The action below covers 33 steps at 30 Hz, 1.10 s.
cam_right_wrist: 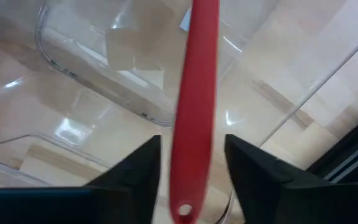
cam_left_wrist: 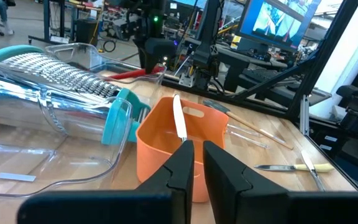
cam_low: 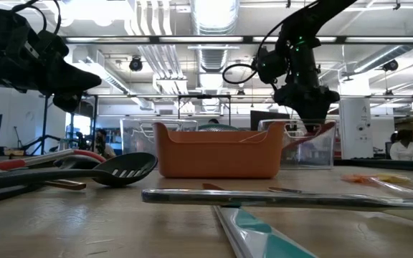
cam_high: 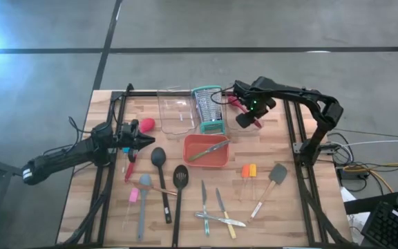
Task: Pick & Place Kitchen Items
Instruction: Put the red slotted spoon into the right transparent bin, then put the pink spatula into the left transparent bin
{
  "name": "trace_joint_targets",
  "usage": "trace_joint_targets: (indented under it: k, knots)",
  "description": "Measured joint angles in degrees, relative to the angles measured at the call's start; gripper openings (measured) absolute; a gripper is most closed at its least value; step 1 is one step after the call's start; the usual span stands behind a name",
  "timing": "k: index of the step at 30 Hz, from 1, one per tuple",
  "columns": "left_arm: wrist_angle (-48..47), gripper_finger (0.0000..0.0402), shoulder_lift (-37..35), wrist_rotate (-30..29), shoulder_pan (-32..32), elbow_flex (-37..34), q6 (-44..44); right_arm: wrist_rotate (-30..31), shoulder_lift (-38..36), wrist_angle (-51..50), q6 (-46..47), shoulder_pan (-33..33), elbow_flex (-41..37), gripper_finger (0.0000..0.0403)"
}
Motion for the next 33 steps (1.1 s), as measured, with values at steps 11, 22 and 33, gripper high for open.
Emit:
trace_joint_targets:
  k: [11, 22, 33]
  knots:
    - [0.0, 0.0039, 0.0, 0.0, 0.0, 0.0, 0.0, -1.6, -5.3, -0.1, 0.4, 0.0, 0.0, 0.026]
    - [0.0, 0.0036, 0.0, 0.0, 0.0, 0.0, 0.0, -1.3, -19.0, 0.0, 6.1, 0.6, 0.0, 0.0238]
    - [0.0, 0.0035, 0.0, 0.0, 0.0, 0.0, 0.0, -1.3, -30.0, 0.0, 14.7, 6.9, -0.1, 0.022]
